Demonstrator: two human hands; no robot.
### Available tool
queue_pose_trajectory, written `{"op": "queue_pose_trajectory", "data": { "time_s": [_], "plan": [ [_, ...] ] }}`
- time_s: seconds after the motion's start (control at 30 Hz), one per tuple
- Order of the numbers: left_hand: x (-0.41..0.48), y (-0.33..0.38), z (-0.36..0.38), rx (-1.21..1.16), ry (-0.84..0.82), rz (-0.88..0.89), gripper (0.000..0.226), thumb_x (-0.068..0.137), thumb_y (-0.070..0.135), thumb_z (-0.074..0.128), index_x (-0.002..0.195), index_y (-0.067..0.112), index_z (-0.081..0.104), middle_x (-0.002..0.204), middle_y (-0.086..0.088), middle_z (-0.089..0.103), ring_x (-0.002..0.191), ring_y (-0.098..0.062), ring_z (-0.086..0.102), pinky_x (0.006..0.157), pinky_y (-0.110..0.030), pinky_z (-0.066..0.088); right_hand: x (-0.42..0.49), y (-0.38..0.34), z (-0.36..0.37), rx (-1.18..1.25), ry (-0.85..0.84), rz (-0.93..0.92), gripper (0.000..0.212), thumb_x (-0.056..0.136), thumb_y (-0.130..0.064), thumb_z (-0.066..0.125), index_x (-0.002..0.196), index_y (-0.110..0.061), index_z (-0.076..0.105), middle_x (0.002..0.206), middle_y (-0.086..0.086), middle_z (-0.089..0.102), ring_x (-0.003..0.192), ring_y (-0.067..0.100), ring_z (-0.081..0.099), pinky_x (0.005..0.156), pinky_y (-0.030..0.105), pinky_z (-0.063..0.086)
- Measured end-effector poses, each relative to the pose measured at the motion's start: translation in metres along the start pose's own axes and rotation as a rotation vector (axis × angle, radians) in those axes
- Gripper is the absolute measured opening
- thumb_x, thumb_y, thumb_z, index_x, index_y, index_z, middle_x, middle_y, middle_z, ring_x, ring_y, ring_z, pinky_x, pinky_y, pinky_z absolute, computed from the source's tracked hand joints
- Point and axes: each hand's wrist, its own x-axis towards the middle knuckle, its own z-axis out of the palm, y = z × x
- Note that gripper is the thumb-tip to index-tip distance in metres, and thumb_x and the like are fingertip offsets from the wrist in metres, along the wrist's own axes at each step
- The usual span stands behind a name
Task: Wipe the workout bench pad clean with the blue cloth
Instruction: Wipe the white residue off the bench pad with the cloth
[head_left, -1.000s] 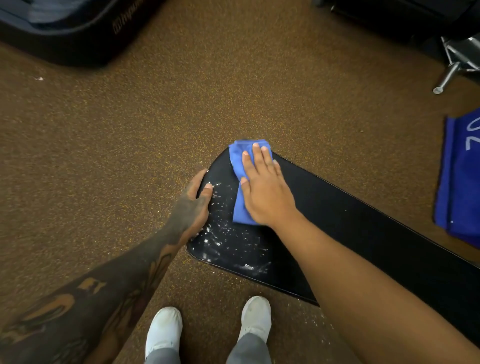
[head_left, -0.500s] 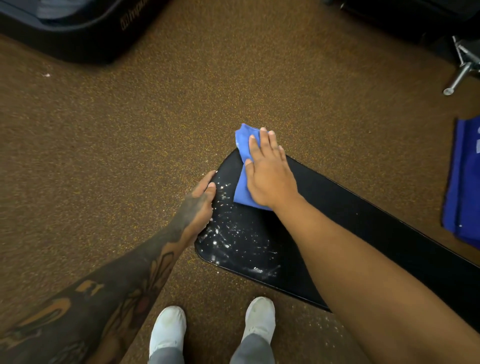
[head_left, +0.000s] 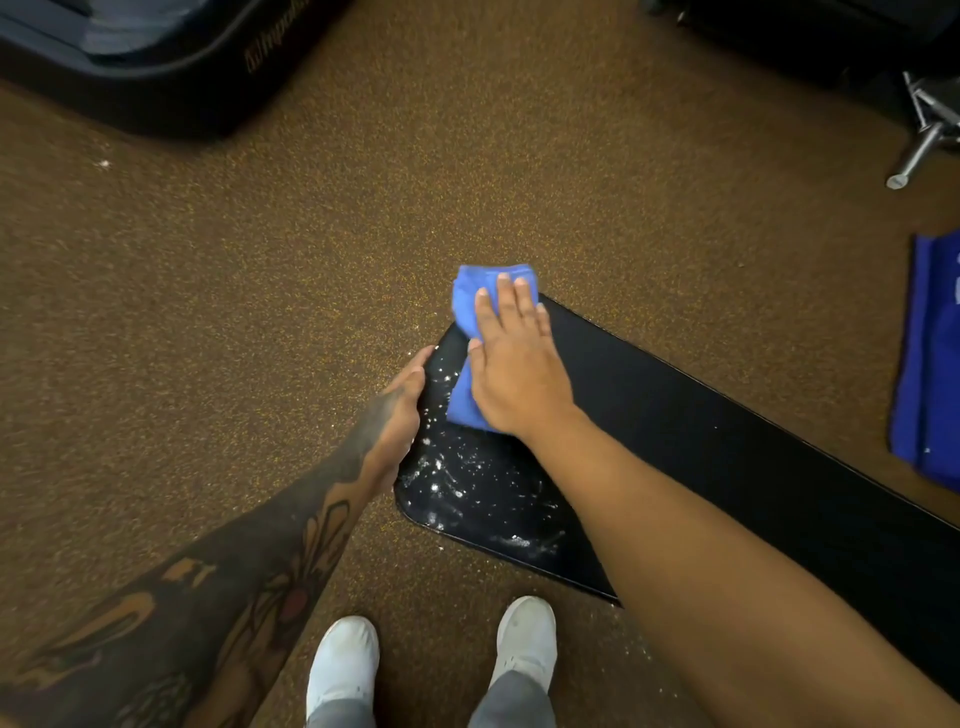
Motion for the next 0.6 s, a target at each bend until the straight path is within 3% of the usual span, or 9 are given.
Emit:
{"op": "queue_pose_trajectory", "data": {
  "time_s": [0.07, 0.13, 0.23, 0.3, 0.33, 0.43, 0.5, 0.6],
  "plan": [
    [0.001, -0.001, 0.002, -0.004, -0.013, 0.046, 0.049, 0.100, 0.042, 0.036, 0.145, 0.032, 0.049, 0.150, 0.003, 0.052, 0.137, -0.014, 0.050, 0.120, -0.045, 0.034, -0.017, -0.005, 0.005, -0.025, -0.040, -0.150, 0.058, 0.102, -0.029, 0.031, 0.156, -0.011, 0.016, 0.165, 0.011, 0.003, 0.152, 0.025, -0.007, 0.123, 0.044, 0.000],
    [0.000, 0.001, 0.004, -0.010, -0.014, 0.044, 0.044, 0.106, 0.041, 0.031, 0.145, 0.030, 0.049, 0.150, 0.002, 0.053, 0.138, -0.017, 0.049, 0.121, -0.047, 0.032, -0.017, 0.006, 0.002, -0.070, -0.054, -0.233, 0.057, 0.103, -0.030, 0.028, 0.156, -0.012, 0.016, 0.165, 0.008, 0.003, 0.152, 0.022, -0.006, 0.122, 0.041, -0.002],
    [-0.005, 0.005, 0.006, -0.020, 0.027, -0.027, 0.039, 0.093, 0.063, 0.041, 0.117, 0.050, 0.068, 0.124, 0.012, 0.071, 0.114, -0.012, 0.068, 0.102, -0.039, 0.052, 0.005, 0.019, -0.007, -0.075, -0.018, -0.063, 0.056, 0.104, -0.029, 0.026, 0.156, -0.011, 0.014, 0.165, 0.009, 0.000, 0.152, 0.024, -0.007, 0.122, 0.040, -0.001],
    [-0.007, 0.007, 0.006, -0.067, -0.014, -0.056, 0.037, 0.087, 0.066, 0.043, 0.100, 0.051, 0.074, 0.113, 0.014, 0.075, 0.102, -0.006, 0.072, 0.083, -0.028, 0.058, 0.010, 0.012, -0.008, -0.039, 0.009, 0.066, 0.057, 0.104, -0.028, 0.026, 0.156, -0.009, 0.013, 0.165, 0.012, 0.000, 0.151, 0.027, -0.007, 0.123, 0.042, 0.001],
    [-0.007, 0.006, 0.006, -0.085, -0.025, -0.056, 0.040, 0.093, 0.063, 0.040, 0.102, 0.046, 0.075, 0.117, 0.010, 0.075, 0.104, -0.007, 0.071, 0.083, -0.027, 0.057, 0.006, 0.004, -0.005, -0.025, 0.019, 0.075, 0.057, 0.104, -0.028, 0.028, 0.156, -0.009, 0.013, 0.165, 0.013, 0.000, 0.151, 0.028, -0.007, 0.123, 0.043, 0.000],
    [-0.006, 0.004, 0.009, -0.108, -0.009, -0.001, 0.044, 0.108, 0.044, 0.024, 0.124, 0.032, 0.063, 0.137, -0.001, 0.064, 0.123, -0.014, 0.062, 0.108, -0.037, 0.044, -0.021, -0.013, 0.008, -0.028, -0.017, -0.134, 0.058, 0.102, -0.028, 0.030, 0.155, -0.009, 0.018, 0.165, 0.012, 0.005, 0.152, 0.026, -0.004, 0.123, 0.042, -0.002],
    [-0.006, 0.005, 0.009, -0.121, 0.011, -0.017, 0.048, 0.108, 0.046, 0.024, 0.132, 0.027, 0.060, 0.138, -0.002, 0.063, 0.127, -0.019, 0.059, 0.116, -0.044, 0.038, -0.024, -0.003, 0.005, -0.062, -0.042, -0.229, 0.056, 0.103, -0.028, 0.029, 0.155, -0.011, 0.019, 0.165, 0.009, 0.006, 0.152, 0.023, -0.003, 0.122, 0.041, -0.001],
    [-0.005, 0.006, 0.007, -0.094, 0.015, -0.064, 0.047, 0.108, 0.047, 0.019, 0.127, 0.036, 0.061, 0.132, 0.005, 0.066, 0.126, -0.016, 0.059, 0.117, -0.045, 0.038, -0.001, 0.019, -0.007, -0.070, -0.004, -0.038, 0.056, 0.104, -0.027, 0.026, 0.156, -0.010, 0.015, 0.165, 0.011, 0.004, 0.152, 0.025, -0.004, 0.123, 0.042, 0.001]
  ]
}}
